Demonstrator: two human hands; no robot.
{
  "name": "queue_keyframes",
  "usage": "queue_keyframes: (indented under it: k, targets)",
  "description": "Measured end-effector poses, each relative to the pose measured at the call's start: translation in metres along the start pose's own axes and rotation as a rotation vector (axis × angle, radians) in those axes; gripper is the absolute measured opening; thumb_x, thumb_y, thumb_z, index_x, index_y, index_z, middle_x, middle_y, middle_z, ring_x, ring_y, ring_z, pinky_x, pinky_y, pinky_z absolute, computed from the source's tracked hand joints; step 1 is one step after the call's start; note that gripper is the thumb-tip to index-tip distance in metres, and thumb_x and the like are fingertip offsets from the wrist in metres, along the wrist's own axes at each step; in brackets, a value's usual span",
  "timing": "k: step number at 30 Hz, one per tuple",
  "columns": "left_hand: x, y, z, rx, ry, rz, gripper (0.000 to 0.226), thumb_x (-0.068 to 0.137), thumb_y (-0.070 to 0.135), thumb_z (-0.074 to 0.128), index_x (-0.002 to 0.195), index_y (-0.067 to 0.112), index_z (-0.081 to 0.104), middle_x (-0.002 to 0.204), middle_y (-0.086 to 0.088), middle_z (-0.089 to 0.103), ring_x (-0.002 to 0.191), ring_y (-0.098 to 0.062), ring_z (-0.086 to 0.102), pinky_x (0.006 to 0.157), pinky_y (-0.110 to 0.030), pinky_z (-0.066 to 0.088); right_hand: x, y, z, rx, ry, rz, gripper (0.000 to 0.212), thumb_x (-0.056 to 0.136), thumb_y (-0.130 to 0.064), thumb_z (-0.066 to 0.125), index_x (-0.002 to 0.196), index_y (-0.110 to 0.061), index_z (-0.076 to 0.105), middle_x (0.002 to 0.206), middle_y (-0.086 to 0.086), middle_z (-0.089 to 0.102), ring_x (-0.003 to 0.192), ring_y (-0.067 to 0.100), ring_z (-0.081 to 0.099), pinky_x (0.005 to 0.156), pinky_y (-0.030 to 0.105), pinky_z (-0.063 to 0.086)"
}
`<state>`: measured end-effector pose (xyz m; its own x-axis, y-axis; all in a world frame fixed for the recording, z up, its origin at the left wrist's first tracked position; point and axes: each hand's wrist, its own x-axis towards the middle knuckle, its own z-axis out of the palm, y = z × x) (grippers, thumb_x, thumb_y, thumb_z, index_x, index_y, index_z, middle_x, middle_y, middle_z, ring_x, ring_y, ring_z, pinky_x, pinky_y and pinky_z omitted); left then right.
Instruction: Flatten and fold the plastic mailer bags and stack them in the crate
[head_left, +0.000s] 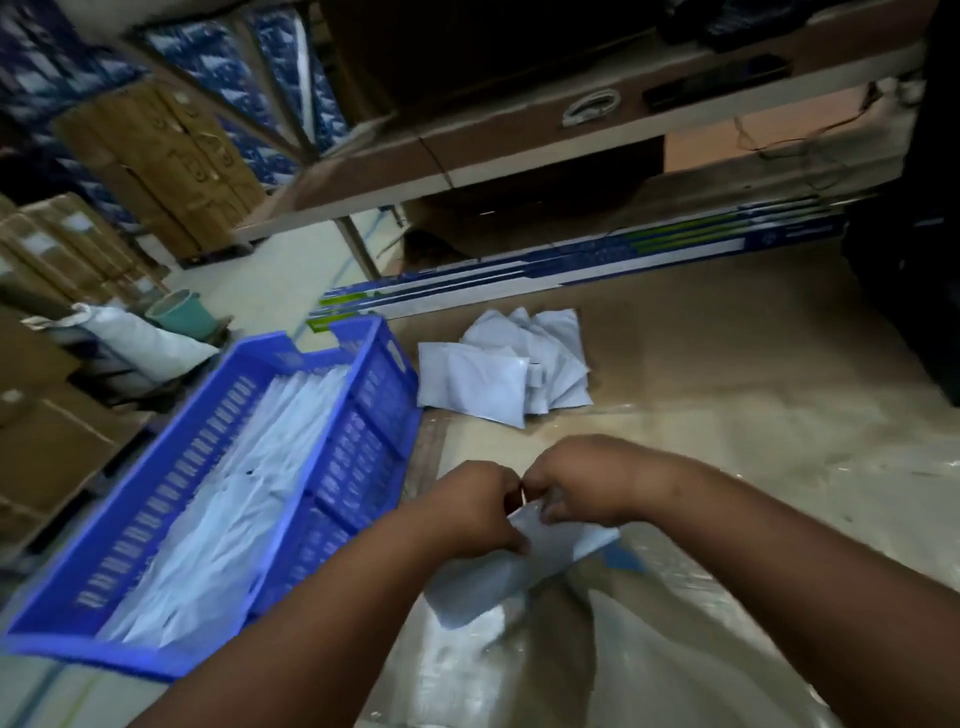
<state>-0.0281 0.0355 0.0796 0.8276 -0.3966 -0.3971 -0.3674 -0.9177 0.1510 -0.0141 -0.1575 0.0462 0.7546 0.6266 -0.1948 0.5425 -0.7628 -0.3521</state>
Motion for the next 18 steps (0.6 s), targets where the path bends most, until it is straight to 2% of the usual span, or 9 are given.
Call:
queue_keyframes:
  k: [2, 4, 7, 9, 12, 14, 15, 16, 18]
  targets:
    - [-0.019, -0.016, -0.02, 0.008, 0.041, -0.026, 0.038, 0.079, 0.043, 0.089, 0.103, 0.017, 0.075, 0.1, -0.002, 0.07, 0.093, -0.022, 0.064, 0.07, -0.031, 0.04, 0.019, -0.021, -0.027, -0.03, -0.039, -0.05, 0.025, 0.09, -0.037, 0.072, 0.115, -0.036, 0.069, 0.096, -0.009, 0.068, 0.089, 0.017, 0.064, 0.079, 0.04, 0.055]
    - [-0.042, -0.037, -0.042, -0.012, 0.094, -0.057, 0.037, 0.08, 0.044, 0.088, 0.095, 0.013, 0.075, 0.092, -0.004, 0.071, 0.087, -0.023, 0.064, 0.072, -0.035, 0.047, 0.042, -0.046, -0.054, -0.005, -0.072, -0.086, 0.028, 0.089, -0.037, 0.074, 0.116, -0.041, 0.067, 0.092, -0.014, 0.066, 0.088, 0.014, 0.065, 0.082, 0.041, 0.056]
    - [-0.083, -0.074, -0.07, -0.084, 0.178, -0.113, 0.037, 0.081, 0.044, 0.088, 0.082, 0.012, 0.068, 0.075, 0.0, 0.062, 0.072, -0.019, 0.055, 0.062, -0.035, 0.034, 0.076, -0.093, -0.098, -0.042, -0.144, -0.142, 0.03, 0.091, -0.032, 0.076, 0.119, -0.041, 0.068, 0.103, -0.016, 0.07, 0.097, 0.014, 0.067, 0.093, 0.043, 0.056]
    - [-0.112, -0.099, -0.084, -0.15, 0.254, -0.149, 0.034, 0.08, 0.043, 0.088, 0.077, 0.018, 0.065, 0.071, 0.004, 0.059, 0.068, -0.015, 0.053, 0.058, -0.033, 0.032, 0.101, -0.13, -0.127, -0.154, -0.18, -0.186, 0.029, 0.093, -0.033, 0.075, 0.122, -0.037, 0.07, 0.109, -0.016, 0.071, 0.101, 0.013, 0.065, 0.098, 0.041, 0.053]
    - [-0.153, -0.139, -0.096, -0.179, 0.331, -0.218, 0.04, 0.082, 0.043, 0.086, 0.069, 0.022, 0.054, 0.068, 0.004, 0.055, 0.066, -0.014, 0.051, 0.052, -0.028, 0.029, 0.139, -0.191, -0.163, -0.322, -0.185, -0.252, 0.023, 0.092, -0.037, 0.076, 0.113, -0.04, 0.068, 0.102, -0.016, 0.067, 0.096, 0.016, 0.064, 0.091, 0.038, 0.055]
    - [-0.177, -0.169, -0.098, -0.204, 0.377, -0.262, 0.044, 0.082, 0.043, 0.086, 0.066, 0.021, 0.05, 0.065, 0.003, 0.051, 0.062, -0.012, 0.048, 0.051, -0.031, 0.026, 0.164, -0.226, -0.175, -0.349, -0.185, -0.277, 0.02, 0.091, -0.038, 0.077, 0.106, -0.043, 0.065, 0.098, -0.013, 0.066, 0.091, 0.018, 0.064, 0.082, 0.041, 0.06]
    - [-0.187, -0.185, -0.097, -0.232, 0.4, -0.285, 0.044, 0.082, 0.042, 0.086, 0.066, 0.021, 0.051, 0.065, 0.003, 0.052, 0.06, -0.01, 0.047, 0.052, -0.032, 0.027, 0.176, -0.243, -0.177, -0.339, -0.197, -0.277, 0.02, 0.092, -0.038, 0.077, 0.107, -0.043, 0.065, 0.1, -0.011, 0.066, 0.092, 0.018, 0.065, 0.078, 0.037, 0.062]
    - [-0.197, -0.201, -0.094, -0.262, 0.422, -0.302, 0.042, 0.081, 0.041, 0.086, 0.068, 0.02, 0.053, 0.066, 0.004, 0.053, 0.06, -0.009, 0.047, 0.053, -0.033, 0.029, 0.188, -0.259, -0.177, -0.335, -0.207, -0.283, 0.021, 0.092, -0.038, 0.077, 0.109, -0.043, 0.065, 0.103, -0.011, 0.066, 0.094, 0.017, 0.065, 0.077, 0.033, 0.062]
    - [-0.211, -0.231, -0.086, -0.301, 0.447, -0.33, 0.035, 0.08, 0.04, 0.087, 0.073, 0.022, 0.058, 0.071, 0.006, 0.057, 0.067, -0.013, 0.054, 0.058, -0.034, 0.038, 0.212, -0.287, -0.174, -0.379, -0.201, -0.334, 0.024, 0.093, -0.039, 0.077, 0.114, -0.041, 0.065, 0.103, -0.016, 0.064, 0.098, 0.015, 0.062, 0.085, 0.033, 0.055]
